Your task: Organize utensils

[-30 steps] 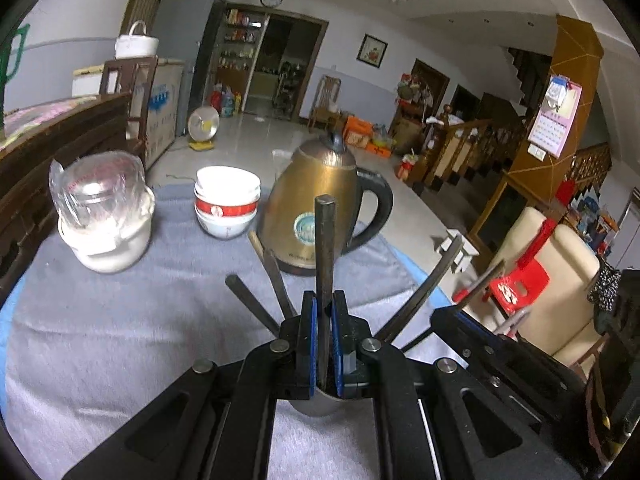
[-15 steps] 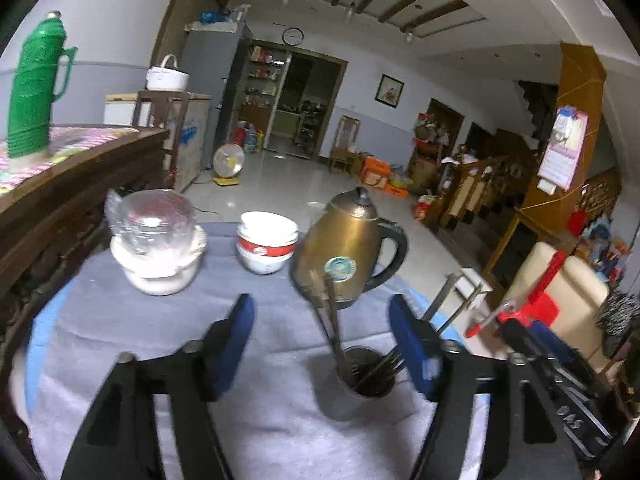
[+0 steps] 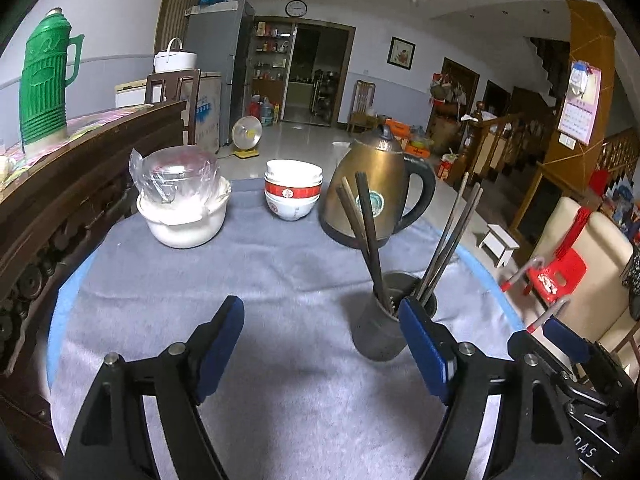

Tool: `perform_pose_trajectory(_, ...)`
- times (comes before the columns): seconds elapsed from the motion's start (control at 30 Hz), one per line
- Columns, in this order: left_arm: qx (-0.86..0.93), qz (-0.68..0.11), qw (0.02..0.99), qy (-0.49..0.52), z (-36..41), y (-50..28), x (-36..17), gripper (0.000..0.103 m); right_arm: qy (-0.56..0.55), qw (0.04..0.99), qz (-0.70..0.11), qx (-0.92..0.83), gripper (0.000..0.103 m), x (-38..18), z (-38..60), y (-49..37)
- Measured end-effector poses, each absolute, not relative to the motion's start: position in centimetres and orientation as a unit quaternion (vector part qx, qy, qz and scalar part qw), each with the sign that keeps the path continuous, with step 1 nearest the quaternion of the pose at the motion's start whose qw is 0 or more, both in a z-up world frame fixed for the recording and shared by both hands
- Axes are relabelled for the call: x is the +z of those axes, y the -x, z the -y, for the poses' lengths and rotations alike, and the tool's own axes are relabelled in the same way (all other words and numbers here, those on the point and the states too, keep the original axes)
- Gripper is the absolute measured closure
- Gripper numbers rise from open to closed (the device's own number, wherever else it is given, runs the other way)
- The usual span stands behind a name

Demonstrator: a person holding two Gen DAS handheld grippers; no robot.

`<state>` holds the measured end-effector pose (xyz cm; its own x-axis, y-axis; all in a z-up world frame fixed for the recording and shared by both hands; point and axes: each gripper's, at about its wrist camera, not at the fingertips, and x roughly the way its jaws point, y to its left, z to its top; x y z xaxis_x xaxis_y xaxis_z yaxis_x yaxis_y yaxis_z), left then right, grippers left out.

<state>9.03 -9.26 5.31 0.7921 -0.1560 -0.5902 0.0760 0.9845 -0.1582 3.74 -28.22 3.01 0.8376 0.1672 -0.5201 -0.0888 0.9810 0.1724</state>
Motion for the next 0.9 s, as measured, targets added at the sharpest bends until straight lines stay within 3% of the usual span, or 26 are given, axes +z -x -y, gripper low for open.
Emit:
perform_pose_trajectory(0.37,-0.050,-0.318,0.946,0.044,9.3,-7.7,4.8,0.021,-0.059,0.958,-0.276,0.055,0.020,2.9,28.1,-2.5)
perform_pose_trajectory(0.6,-0.050,-0.310,0.948,0.048,9.1,-7.2,5.2,0.018,-0.018,0.976,-0.216,0.029,0.018,4.6,27.9,-0.2)
perform_pose_trajectory(0.9,-0.050,-0.289,0.955,0.040,9.7,-6.8,6.4,0.006,0.000,0.980,-0.195,0.035,0.003,5.6,27.5,0.6)
